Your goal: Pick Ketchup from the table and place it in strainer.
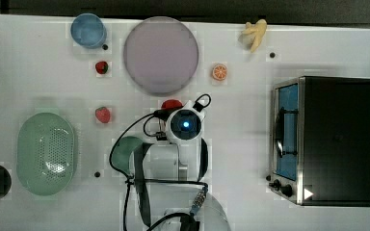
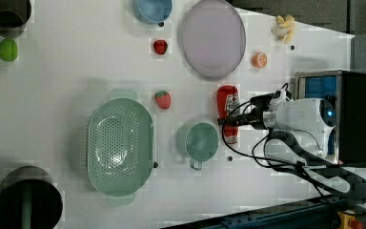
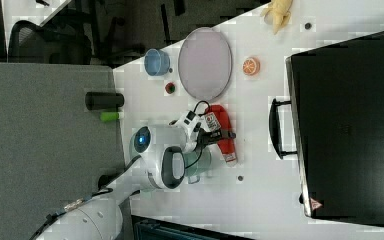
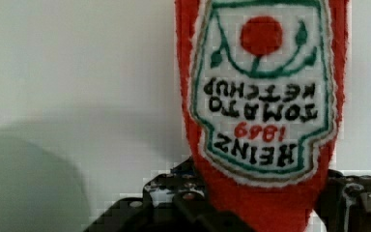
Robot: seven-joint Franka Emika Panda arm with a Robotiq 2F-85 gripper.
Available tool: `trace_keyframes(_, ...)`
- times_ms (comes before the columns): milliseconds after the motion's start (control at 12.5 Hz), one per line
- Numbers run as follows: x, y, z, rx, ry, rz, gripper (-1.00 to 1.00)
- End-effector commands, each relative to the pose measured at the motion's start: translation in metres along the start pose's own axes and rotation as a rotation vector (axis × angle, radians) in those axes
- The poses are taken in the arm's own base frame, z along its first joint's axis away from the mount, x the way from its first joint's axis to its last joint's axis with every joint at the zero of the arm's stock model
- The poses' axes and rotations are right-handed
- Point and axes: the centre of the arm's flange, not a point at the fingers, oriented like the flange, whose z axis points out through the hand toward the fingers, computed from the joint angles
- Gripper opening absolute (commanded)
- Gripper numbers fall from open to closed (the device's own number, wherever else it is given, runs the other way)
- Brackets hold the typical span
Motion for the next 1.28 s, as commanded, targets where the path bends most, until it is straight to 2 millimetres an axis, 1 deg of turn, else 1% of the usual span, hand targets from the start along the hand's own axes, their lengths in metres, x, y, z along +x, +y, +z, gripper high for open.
trace_keyframes(80,0.016,0.006,-0.045,-0.027,0.076,-0.026,0.23)
trace_keyframes(240,0.018,0.005,-0.083,-0.035,0.051,-0.011,0.23)
trace_keyframes(320,0.018,0.004,-0.107,-0.039,0.033,0.003,0.23)
trace_keyframes(560,0.019,-0.004,-0.199,-0.064,0.039,0.035,0.23)
trace_keyframes(640,0.016,-0.01,-0.225,-0.07,0.033,0.033,0.23)
trace_keyframes(800,0.012,-0.029,-0.276,-0.079,0.037,0.109,0.23)
trace_keyframes(880,0.007,-0.041,-0.296,-0.085,0.026,0.14,0.23)
trace_keyframes(960,0.004,-0.058,-0.311,-0.09,0.02,0.157,0.23)
trace_keyframes(1040,0.004,-0.077,-0.321,-0.092,0.026,0.167,0.23)
trace_keyframes(1120,0.005,-0.1,-0.324,-0.086,0.036,0.179,0.23)
trace_keyframes(1280,0.004,-0.148,-0.321,-0.08,0.039,0.198,0.23)
